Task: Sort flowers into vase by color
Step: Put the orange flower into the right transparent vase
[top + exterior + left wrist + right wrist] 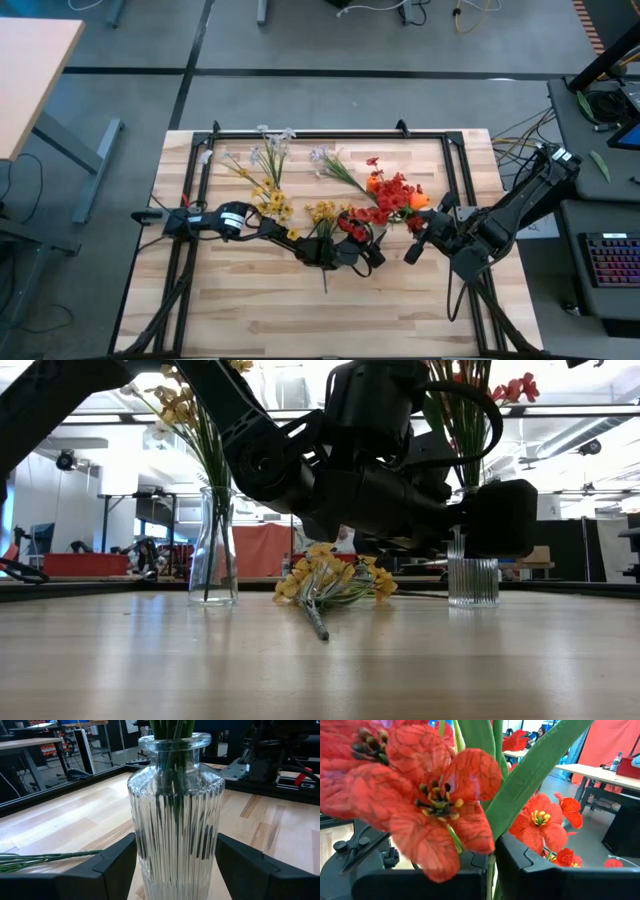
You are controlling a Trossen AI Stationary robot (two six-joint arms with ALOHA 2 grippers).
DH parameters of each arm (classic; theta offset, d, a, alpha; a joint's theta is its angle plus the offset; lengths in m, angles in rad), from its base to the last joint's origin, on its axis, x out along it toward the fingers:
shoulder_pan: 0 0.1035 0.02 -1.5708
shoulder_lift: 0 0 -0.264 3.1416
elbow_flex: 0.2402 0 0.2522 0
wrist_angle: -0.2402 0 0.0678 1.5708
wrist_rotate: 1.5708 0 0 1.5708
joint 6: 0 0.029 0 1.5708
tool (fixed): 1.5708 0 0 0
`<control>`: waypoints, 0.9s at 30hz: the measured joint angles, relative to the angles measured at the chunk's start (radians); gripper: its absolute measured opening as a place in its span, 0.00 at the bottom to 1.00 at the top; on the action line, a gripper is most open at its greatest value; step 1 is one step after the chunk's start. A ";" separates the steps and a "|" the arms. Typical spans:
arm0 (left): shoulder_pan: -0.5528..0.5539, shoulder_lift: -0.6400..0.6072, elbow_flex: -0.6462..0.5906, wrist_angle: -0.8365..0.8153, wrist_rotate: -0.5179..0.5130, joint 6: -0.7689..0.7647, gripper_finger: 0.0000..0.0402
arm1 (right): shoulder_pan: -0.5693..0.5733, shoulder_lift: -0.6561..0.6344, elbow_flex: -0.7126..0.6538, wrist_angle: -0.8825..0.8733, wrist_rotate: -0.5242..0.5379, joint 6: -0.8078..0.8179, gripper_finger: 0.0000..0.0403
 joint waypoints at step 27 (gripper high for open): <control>-0.002 0.000 0.000 0.000 0.001 0.000 0.60 | -0.076 0.002 -0.016 -0.135 -0.185 0.009 0.03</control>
